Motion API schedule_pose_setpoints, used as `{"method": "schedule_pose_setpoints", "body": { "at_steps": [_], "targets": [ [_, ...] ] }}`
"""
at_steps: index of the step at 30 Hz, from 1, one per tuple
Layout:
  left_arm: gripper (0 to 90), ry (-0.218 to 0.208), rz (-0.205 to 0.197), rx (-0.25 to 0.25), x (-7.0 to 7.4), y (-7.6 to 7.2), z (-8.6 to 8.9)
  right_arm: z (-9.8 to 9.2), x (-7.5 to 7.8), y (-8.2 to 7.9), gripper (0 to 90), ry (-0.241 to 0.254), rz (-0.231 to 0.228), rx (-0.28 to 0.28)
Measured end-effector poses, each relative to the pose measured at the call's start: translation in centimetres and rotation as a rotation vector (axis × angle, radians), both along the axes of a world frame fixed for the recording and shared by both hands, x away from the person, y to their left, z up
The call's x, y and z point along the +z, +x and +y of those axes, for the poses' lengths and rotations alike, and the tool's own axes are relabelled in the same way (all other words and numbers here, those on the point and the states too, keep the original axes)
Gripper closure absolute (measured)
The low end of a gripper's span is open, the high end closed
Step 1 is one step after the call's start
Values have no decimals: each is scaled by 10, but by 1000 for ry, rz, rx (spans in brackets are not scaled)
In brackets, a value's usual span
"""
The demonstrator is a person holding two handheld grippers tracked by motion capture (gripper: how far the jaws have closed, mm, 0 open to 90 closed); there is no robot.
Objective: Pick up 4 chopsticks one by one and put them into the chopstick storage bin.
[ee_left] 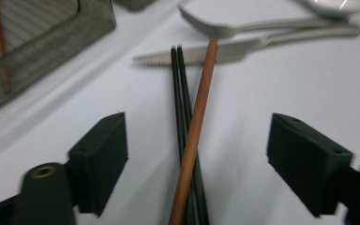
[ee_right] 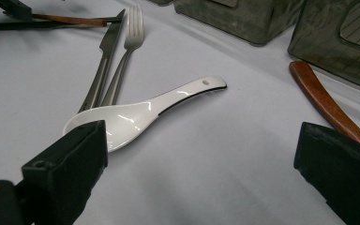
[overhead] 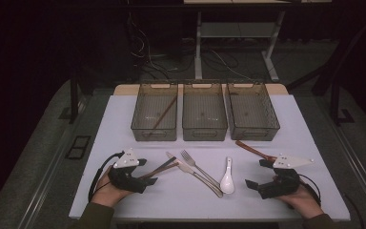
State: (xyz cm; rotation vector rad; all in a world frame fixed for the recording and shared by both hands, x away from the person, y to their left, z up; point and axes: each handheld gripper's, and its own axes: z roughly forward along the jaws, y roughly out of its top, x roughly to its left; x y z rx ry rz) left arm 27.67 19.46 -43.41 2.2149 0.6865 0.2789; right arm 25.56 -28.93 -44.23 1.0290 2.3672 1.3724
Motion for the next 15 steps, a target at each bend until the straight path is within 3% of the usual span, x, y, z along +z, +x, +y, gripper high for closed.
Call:
{"method": "schedule_pose_setpoints", "body": {
  "at_steps": [3,7,10,15],
  "targets": [
    [272,-24,-5,12,0,-1,2,1,0,0,29,-2,-4,5],
    [385,-16,-10,12,2,-3,8,3,0,1,29,-6,-5,15],
    [463,-38,0,18,2,-5,13,5,0,2,29,-4,-4,23],
    [570,-41,15,15,1,-5,21,8,0,4,30,-3,-2,31]
  ]
}}
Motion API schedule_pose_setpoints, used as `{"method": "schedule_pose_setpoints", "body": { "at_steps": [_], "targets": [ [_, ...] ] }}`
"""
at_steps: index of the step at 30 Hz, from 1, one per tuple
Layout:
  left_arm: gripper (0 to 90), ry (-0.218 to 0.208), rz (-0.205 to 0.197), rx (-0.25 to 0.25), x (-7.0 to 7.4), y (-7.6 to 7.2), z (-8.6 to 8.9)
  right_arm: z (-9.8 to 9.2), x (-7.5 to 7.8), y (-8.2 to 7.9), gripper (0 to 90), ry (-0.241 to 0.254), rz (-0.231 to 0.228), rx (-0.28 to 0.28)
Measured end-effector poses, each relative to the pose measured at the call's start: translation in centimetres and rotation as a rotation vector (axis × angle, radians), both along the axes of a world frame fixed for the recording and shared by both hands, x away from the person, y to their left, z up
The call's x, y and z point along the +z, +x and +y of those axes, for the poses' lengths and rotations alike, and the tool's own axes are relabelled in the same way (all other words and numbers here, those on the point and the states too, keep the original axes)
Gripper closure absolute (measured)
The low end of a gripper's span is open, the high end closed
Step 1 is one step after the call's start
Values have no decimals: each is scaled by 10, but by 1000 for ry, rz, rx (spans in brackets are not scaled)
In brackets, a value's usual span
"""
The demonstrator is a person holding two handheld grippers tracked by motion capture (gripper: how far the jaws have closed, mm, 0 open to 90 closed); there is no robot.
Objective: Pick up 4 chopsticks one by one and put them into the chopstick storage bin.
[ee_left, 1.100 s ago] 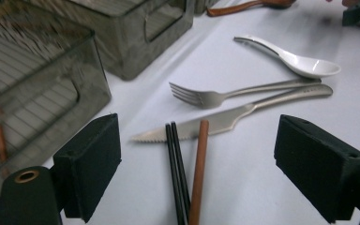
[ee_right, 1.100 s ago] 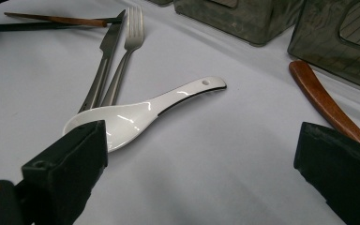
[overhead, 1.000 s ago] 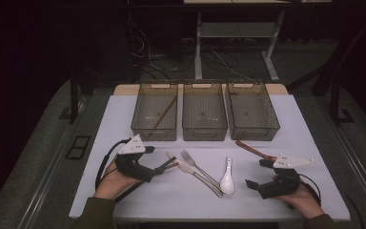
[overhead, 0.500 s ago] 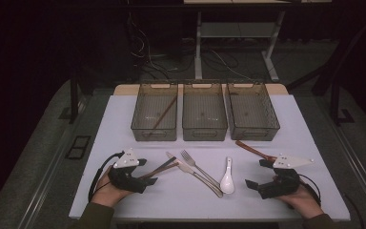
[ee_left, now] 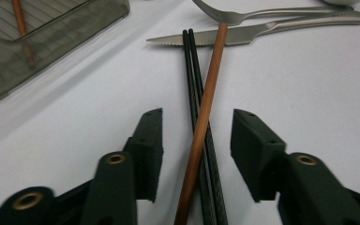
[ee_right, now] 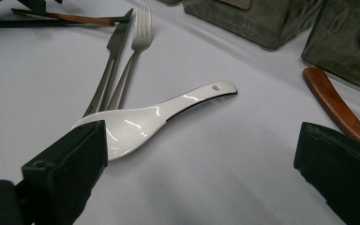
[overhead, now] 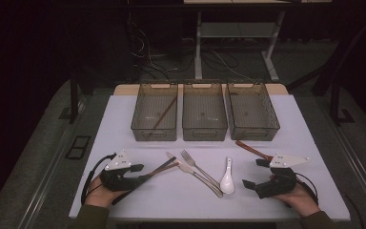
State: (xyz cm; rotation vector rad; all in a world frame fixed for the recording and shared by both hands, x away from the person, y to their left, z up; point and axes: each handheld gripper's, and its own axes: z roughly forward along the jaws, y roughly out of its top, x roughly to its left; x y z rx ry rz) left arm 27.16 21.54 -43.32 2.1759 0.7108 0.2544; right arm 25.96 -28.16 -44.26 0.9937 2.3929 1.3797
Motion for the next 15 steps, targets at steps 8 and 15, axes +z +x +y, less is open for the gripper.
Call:
{"method": "schedule_pose_setpoints", "body": {
  "at_steps": [8,15],
  "targets": [
    [677,-1,9,-11,0,0,4,0,0,1,29,0,4,3],
    [705,-13,21,-3,-1,0,9,0,0,0,29,1,2,5]
  ]
}}
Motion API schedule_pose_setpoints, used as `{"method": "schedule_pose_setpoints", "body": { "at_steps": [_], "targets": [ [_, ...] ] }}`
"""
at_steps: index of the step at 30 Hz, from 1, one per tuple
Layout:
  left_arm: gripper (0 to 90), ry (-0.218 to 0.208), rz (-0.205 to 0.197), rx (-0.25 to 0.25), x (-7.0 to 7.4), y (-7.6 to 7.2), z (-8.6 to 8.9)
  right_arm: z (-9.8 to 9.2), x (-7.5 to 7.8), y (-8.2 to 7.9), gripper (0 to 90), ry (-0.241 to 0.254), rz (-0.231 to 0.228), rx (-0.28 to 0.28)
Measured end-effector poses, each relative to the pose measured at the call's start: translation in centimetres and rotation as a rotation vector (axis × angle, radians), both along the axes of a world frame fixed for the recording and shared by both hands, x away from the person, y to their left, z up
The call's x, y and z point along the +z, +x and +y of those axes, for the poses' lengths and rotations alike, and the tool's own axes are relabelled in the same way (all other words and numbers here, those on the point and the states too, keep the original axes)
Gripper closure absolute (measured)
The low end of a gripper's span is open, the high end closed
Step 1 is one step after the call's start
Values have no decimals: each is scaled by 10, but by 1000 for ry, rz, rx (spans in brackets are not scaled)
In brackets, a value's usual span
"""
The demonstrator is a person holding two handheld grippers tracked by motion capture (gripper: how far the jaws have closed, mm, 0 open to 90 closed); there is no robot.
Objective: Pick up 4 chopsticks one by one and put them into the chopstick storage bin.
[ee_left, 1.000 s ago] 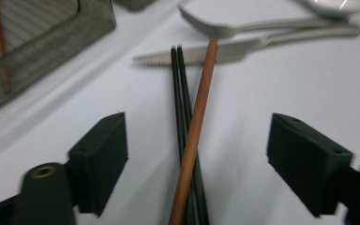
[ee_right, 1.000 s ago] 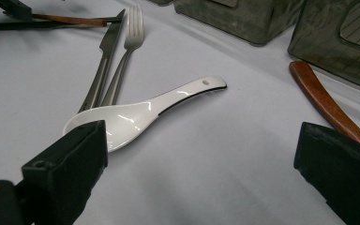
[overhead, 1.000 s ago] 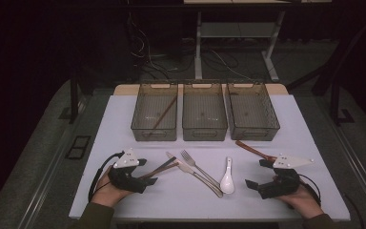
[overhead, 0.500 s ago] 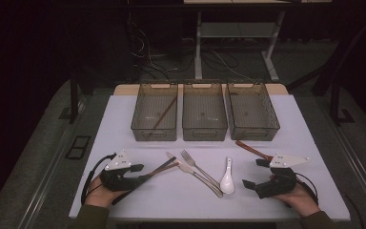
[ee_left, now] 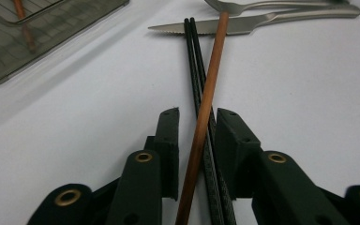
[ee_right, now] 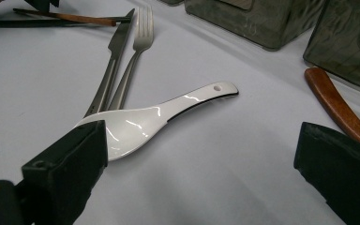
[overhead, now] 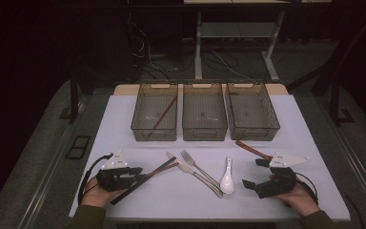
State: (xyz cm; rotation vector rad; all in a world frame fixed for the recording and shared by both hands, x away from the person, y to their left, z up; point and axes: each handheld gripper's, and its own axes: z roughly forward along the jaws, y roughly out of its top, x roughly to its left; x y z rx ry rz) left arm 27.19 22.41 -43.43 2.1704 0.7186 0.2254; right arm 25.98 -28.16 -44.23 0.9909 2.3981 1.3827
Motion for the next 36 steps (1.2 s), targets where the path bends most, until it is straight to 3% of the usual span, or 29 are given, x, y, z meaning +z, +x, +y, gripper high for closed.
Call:
{"method": "schedule_pose_setpoints", "body": {
  "at_steps": [14,27,36],
  "targets": [
    [730,16,22,-10,-5,4,0,0,0,-1,29,-4,2,6],
    [758,29,50,20,-12,10,4,0,1,-1,29,0,-1,9],
    [801,43,47,14,-13,11,4,-1,1,-1,30,0,-2,12]
  ]
}}
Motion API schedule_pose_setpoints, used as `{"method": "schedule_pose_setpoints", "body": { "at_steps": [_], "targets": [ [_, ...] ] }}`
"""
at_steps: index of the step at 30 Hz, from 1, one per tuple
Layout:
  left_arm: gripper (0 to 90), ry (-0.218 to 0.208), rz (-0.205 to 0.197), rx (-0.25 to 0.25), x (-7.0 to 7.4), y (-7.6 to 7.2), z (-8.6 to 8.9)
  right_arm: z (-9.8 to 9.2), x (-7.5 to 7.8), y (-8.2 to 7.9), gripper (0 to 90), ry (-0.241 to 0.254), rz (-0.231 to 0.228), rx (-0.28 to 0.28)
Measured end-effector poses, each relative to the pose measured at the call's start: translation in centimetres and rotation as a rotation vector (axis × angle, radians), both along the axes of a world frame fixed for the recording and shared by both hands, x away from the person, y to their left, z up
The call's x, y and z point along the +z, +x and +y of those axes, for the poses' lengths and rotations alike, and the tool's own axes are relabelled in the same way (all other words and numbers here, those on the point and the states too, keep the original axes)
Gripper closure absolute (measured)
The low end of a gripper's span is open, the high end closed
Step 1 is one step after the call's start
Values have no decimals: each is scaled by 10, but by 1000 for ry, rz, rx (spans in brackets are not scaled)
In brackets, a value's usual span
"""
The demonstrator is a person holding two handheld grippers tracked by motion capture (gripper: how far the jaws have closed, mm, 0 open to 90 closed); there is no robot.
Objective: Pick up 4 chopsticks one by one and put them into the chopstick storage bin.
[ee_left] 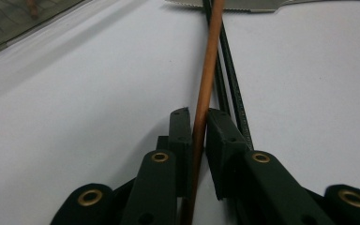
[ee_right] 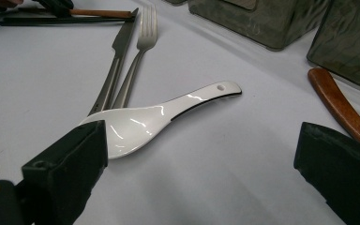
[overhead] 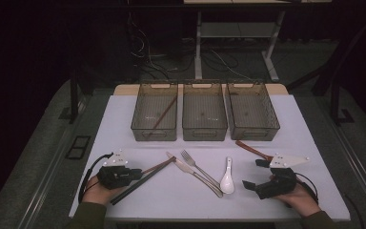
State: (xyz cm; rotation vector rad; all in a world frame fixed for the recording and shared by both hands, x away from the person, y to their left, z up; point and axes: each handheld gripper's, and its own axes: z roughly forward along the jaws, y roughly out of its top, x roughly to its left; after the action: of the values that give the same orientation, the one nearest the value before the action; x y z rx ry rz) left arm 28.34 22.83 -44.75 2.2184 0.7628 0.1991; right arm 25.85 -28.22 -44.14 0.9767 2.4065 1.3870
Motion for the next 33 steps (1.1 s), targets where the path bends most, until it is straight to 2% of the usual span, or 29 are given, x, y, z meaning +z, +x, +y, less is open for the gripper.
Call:
{"method": "schedule_pose_setpoints", "body": {
  "at_steps": [3,17,21,25,27,30,33],
  "targets": [
    [828,7,-3,-2,0,0,0,0,0,0,29,-1,-1,2],
    [837,21,5,-4,3,2,1,0,0,-1,29,-1,0,8],
    [837,2,-1,11,5,1,0,0,0,-1,29,0,1,6],
    [837,18,1,0,9,2,-1,0,0,-1,29,0,2,6],
    [838,-4,5,12,10,2,-2,0,1,-1,30,1,3,5],
    [837,-13,7,22,12,3,-4,-1,0,0,29,3,2,3],
    [838,-4,4,28,17,4,-5,-1,0,0,29,5,5,-2]
  ]
}}
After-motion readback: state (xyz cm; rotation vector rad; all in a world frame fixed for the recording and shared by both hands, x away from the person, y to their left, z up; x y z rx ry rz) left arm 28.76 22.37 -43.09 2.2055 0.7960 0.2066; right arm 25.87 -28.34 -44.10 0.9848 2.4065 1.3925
